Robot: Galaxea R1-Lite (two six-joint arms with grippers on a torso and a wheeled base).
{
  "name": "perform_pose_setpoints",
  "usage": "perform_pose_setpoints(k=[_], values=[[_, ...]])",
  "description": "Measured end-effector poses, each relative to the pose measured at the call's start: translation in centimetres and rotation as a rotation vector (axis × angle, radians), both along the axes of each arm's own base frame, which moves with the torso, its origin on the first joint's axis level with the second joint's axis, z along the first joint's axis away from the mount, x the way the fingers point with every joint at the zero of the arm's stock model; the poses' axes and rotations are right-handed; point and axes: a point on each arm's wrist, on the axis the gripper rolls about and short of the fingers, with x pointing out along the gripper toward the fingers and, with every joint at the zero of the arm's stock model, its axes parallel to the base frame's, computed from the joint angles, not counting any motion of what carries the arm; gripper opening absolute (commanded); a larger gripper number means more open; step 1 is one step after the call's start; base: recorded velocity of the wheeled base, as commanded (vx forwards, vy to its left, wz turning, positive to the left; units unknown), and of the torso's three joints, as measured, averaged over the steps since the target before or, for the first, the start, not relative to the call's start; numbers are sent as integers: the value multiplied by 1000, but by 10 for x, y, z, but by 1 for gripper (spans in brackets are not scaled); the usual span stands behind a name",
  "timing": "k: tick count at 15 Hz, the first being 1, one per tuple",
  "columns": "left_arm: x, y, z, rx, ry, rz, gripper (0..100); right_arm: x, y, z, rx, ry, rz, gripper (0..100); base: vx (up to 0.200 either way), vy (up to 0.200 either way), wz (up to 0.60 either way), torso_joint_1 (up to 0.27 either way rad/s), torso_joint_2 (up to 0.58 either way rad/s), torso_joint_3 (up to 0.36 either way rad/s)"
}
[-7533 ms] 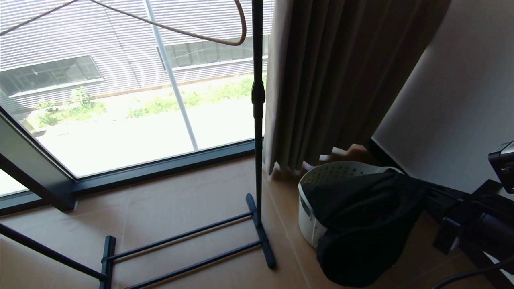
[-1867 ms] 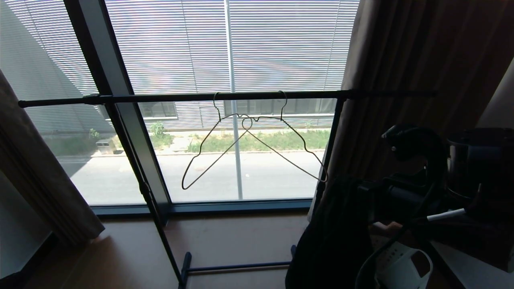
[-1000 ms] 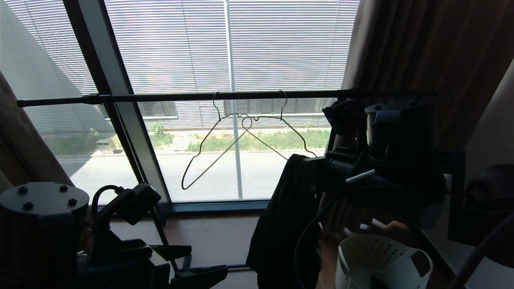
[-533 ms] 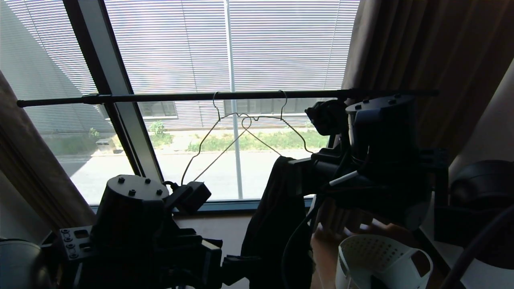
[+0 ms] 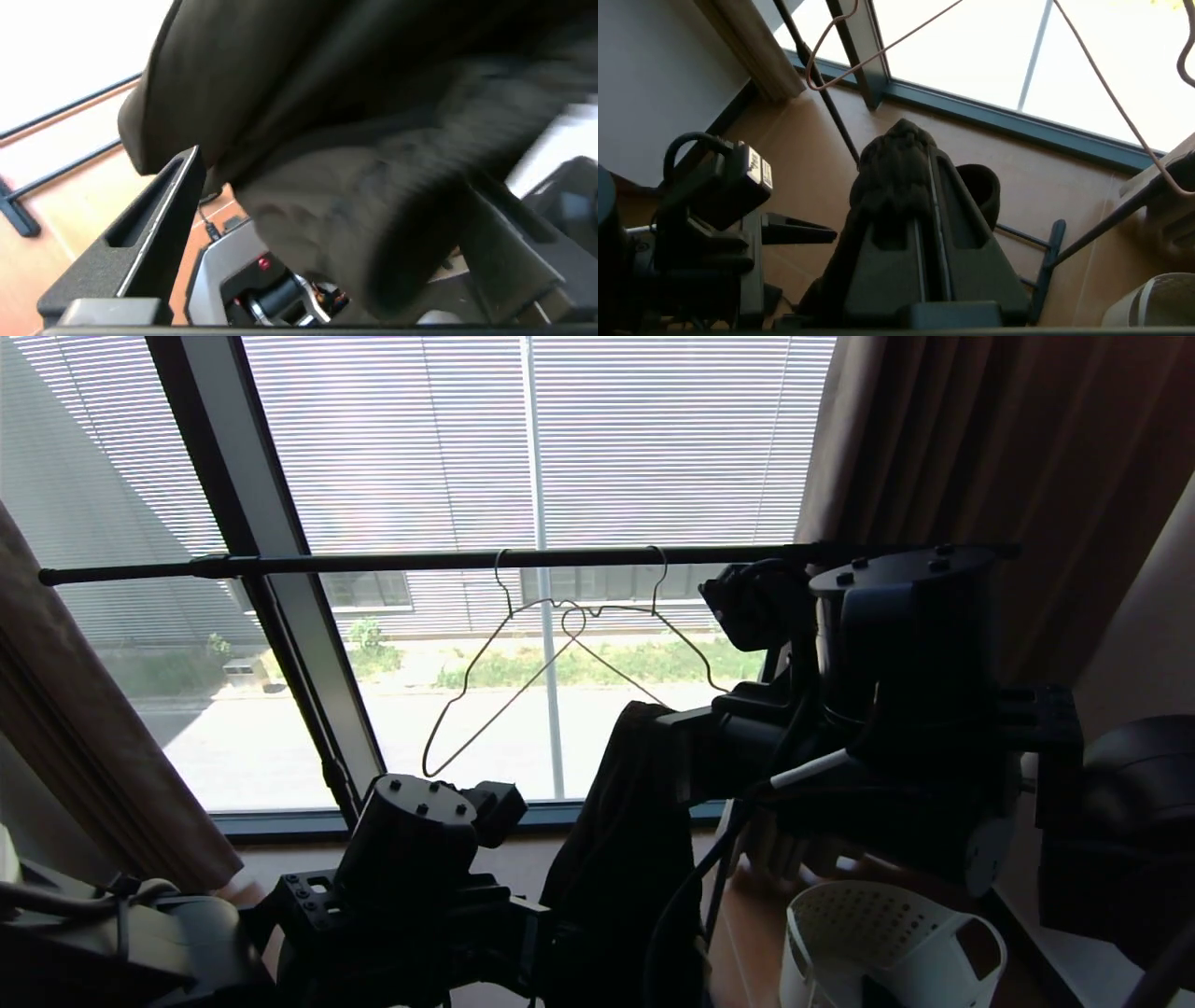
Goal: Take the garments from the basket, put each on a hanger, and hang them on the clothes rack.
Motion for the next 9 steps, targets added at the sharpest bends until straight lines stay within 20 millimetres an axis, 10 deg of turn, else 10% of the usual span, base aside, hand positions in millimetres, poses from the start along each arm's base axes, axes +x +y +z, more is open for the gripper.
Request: perform_pose_setpoints(k=[9], values=[[-16, 11, -23, 72, 79, -8, 100, 1, -10, 9, 36, -14, -27, 0, 0, 0, 0, 0, 0, 0]])
